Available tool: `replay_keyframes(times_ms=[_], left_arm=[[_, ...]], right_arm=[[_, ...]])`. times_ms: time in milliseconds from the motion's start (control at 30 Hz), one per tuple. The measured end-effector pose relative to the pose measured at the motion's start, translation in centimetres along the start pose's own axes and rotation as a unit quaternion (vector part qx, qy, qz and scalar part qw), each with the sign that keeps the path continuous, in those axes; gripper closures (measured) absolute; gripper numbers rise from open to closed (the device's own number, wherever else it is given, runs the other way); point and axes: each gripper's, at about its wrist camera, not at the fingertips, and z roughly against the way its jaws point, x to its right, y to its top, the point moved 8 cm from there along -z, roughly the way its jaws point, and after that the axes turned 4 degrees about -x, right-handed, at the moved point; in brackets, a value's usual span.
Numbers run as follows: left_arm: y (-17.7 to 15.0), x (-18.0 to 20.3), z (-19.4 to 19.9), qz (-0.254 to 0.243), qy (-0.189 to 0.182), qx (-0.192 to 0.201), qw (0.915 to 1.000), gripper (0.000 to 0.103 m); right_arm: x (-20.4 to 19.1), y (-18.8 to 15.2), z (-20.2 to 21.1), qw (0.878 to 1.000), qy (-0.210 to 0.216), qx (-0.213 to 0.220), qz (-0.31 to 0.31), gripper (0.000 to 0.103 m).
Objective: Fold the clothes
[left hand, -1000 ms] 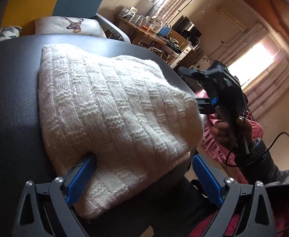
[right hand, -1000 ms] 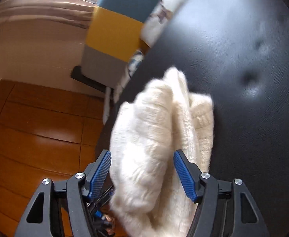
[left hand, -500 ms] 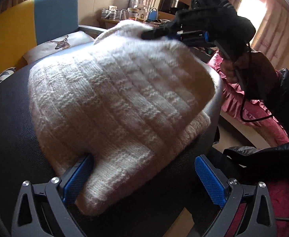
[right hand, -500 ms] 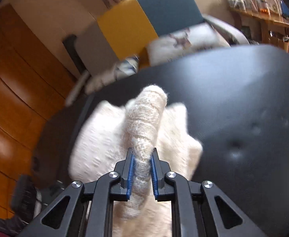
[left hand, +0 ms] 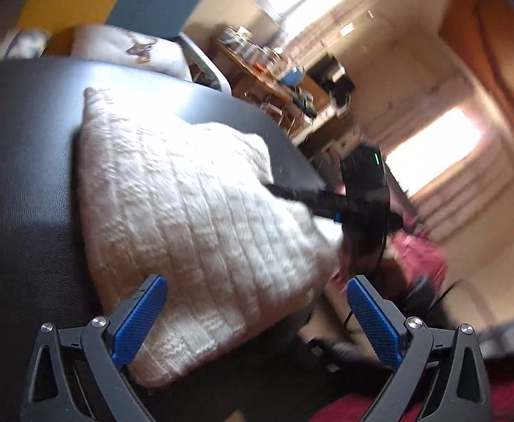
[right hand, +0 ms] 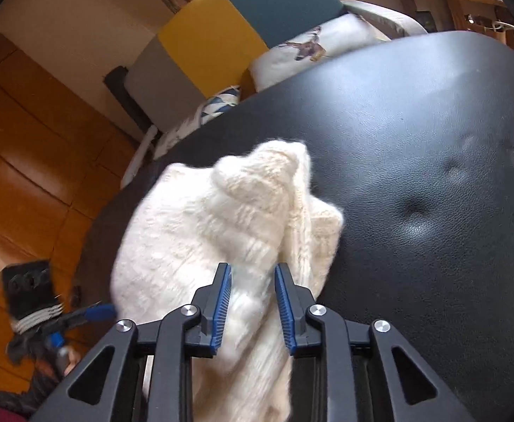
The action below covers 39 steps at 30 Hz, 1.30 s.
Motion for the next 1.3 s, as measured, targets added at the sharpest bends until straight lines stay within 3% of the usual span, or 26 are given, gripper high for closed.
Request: replay_keyframes(times_ms=[100,200,333,433,567,633,700,733,833,867,933,1033,1133,1167,1300], left_arm=[[1.4,-1.2,1.2,0.035,-0.014,0.023,0.999,0.0],[2.5,-1.5,1.6,0.035,-0.008,0.034,0.9988,0.0],[3.9,-0.2,0.8,-0.004,0.007,0.024,0.9997,0.0],[4.4,1.0,-0.6,-0.051,0.025,0.007,0.9984,0.0],[5.0,1.3,-2.8,-0.072,0.032,-0.019,0.9967,0.0],[5.3,1.3,-3.7,-0.08,0.035,-0.028,0.9958,0.0],[5.4,0.9,-4.5,-0.09,0.049,-0.038,0.994,0.0],[5.3,0.6,-4.9,-0.093,0.05,-0.046,0.9934,0.0],[4.6,0.1,-6.2,-0.107,0.045,-0.07,0.9908,0.0],[4.2,0.1,-6.7,-0.116,0.044,-0.079,0.9891,0.001],[3.3,0.5,-7.5,-0.144,0.058,-0.087,0.984,0.001],[2.0,1.4,-8.3,-0.198,0.11,-0.088,0.9701,0.001],[0.9,2.2,-8.3,-0.228,0.128,-0.092,0.9608,0.001],[0.7,2.3,-8.2,-0.228,0.123,-0.092,0.9616,0.001],[1.3,2.4,-7.3,-0.203,0.107,-0.076,0.9702,0.001]], right_arm=[[-0.8,-2.2,1.5,0.996,0.07,-0.035,-0.031,0.07],[-2.1,-4.7,2.5,0.99,0.118,-0.063,-0.031,0.064],[-3.3,-6.5,1.7,0.989,0.108,-0.102,-0.025,0.059],[-3.9,-6.6,0.2,0.986,0.124,-0.108,-0.029,0.058],[-5.9,-7.0,-1.1,0.963,0.234,-0.127,-0.041,0.056],[-6.4,-7.6,-2.1,0.954,0.257,-0.151,-0.034,0.056],[-6.2,-9.2,-2.7,0.949,0.252,-0.19,-0.012,0.059],[-6.0,-10.4,-2.8,0.95,0.229,-0.211,0.012,0.061],[-4.1,-13.2,-2.8,0.951,0.171,-0.253,0.043,0.095],[-3.5,-13.7,-2.8,0.952,0.164,-0.257,0.042,0.1],[-3.0,-14.1,-2.6,0.953,0.18,-0.242,0.036,0.1],[-3.3,-14.1,-2.0,0.959,0.175,-0.22,0.043,0.099],[-2.9,-13.6,0.4,0.965,0.167,-0.2,0.017,0.08],[-2.7,-13.3,1.6,0.969,0.161,-0.188,0.009,0.074],[-1.1,-10.6,6.4,0.986,0.124,-0.106,-0.017,0.069]])
